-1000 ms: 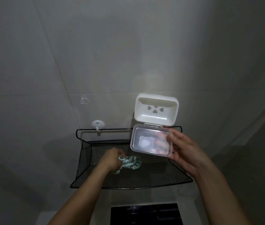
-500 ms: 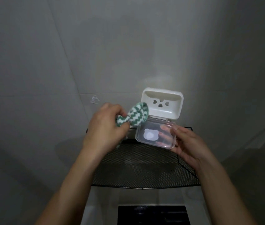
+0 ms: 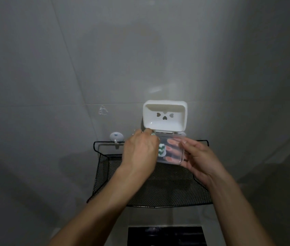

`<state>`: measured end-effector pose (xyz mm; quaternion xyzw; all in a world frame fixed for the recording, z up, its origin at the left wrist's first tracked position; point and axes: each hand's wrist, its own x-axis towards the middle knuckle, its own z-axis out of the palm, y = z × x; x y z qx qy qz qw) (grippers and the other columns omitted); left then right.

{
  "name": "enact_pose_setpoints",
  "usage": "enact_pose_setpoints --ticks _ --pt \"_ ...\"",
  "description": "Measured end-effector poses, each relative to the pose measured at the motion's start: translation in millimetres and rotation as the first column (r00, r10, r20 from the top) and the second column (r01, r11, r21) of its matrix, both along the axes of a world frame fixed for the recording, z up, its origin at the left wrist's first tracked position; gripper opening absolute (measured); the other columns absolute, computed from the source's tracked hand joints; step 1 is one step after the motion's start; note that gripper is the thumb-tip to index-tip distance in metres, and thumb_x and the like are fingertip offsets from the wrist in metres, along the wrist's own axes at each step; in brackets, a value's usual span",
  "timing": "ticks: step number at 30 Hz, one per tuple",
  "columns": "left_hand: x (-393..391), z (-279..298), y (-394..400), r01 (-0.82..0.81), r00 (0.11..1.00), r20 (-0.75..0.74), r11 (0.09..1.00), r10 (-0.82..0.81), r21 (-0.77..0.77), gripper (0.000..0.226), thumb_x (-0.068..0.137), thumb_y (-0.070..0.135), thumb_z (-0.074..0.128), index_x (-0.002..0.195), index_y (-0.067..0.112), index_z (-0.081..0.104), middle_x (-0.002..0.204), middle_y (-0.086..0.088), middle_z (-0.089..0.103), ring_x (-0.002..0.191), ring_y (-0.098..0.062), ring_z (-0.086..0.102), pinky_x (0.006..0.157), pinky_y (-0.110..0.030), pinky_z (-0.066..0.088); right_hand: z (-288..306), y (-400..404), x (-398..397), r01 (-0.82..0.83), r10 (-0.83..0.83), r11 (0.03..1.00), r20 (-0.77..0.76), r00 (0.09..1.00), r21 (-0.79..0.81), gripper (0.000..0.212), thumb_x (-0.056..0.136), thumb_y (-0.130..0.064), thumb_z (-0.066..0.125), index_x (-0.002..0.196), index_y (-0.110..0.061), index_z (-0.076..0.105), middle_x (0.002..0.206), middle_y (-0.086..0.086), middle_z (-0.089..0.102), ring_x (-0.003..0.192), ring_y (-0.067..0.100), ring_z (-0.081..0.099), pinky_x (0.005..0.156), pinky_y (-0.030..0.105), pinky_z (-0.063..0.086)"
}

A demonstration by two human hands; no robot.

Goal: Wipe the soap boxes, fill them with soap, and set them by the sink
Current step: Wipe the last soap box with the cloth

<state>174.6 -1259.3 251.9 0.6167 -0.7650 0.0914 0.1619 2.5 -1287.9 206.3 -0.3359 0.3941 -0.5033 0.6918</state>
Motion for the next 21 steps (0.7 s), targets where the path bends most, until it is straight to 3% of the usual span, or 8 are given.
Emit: enact_pose_setpoints --ticks 4,9,11,15,19,21 --pt "-10 2 -6 -0.073 0.992 -0.107 0.997 0.073 0.003 0.004 0.089 0.005 0.064 0.09 0.009 0.063 0.092 -0.007 0.062 0.076 -0.017 0.044 0.065 -0.029 0.04 2 2 6 -0.024 0.024 1.0 0.019 1.0 0.003 0.026 0.102 -0.007 0.048 0.118 0.004 0.065 0.109 0.021 0.074 0.09 0.028 0.076 0.068 0.042 0.064" --pt "-24 -3 -13 0.178 0.973 -0.151 0.984 -0.173 0.02 0.022 0.09 0.016 0.067 0.111 0.011 0.068 0.102 -0.003 0.056 0.09 -0.017 0.044 0.079 -0.029 0.042 2 -1 9 -0.019 0.018 1.0 0.06 0.998 0.011 0.025 0.102 -0.011 0.048 0.114 0.002 0.067 0.092 0.017 0.076 0.076 0.022 0.076 0.059 0.034 0.061" --pt "-25 -2 -14 0.27 0.953 -0.153 0.962 -0.261 0.041 0.029 0.092 0.016 0.064 0.12 0.015 0.066 0.109 0.0 0.056 0.091 -0.014 0.038 0.081 -0.025 0.037 1 -2 8 -0.013 0.013 1.0 0.072 0.997 0.012 0.027 0.103 -0.013 0.048 0.118 0.002 0.064 0.095 0.019 0.076 0.077 0.023 0.075 0.06 0.035 0.061" --pt "-16 5 -18 0.386 0.917 -0.182 0.907 -0.356 0.17 0.04 0.095 0.014 0.055 0.132 0.026 0.061 0.128 0.008 0.053 0.098 -0.015 0.037 0.092 -0.036 0.039 1 -5 0 -0.022 0.022 1.0 0.088 0.996 0.0 0.027 0.103 -0.014 0.047 0.117 0.0 0.065 0.099 0.021 0.075 0.082 0.027 0.076 0.063 0.041 0.062" --pt "-6 14 -18 0.463 0.886 -0.176 0.833 -0.429 0.303 0.043 0.093 0.005 0.052 0.125 0.031 0.066 0.131 0.015 0.054 0.103 -0.016 0.038 0.094 -0.036 0.034 1 -6 -2 -0.038 0.04 0.999 0.068 0.997 -0.027 0.029 0.102 -0.014 0.047 0.118 -0.001 0.066 0.106 0.021 0.074 0.086 0.028 0.075 0.068 0.043 0.063" --pt "-3 16 -19 0.434 0.901 -0.136 0.841 -0.413 0.322 0.037 0.093 0.01 0.052 0.12 0.03 0.068 0.127 0.014 0.055 0.102 -0.015 0.038 0.093 -0.035 0.034 0 -5 0 -0.039 0.04 0.999 0.065 0.997 -0.017 0.03 0.102 -0.014 0.047 0.12 0.0 0.065 0.106 0.021 0.074 0.086 0.029 0.075 0.067 0.044 0.063"
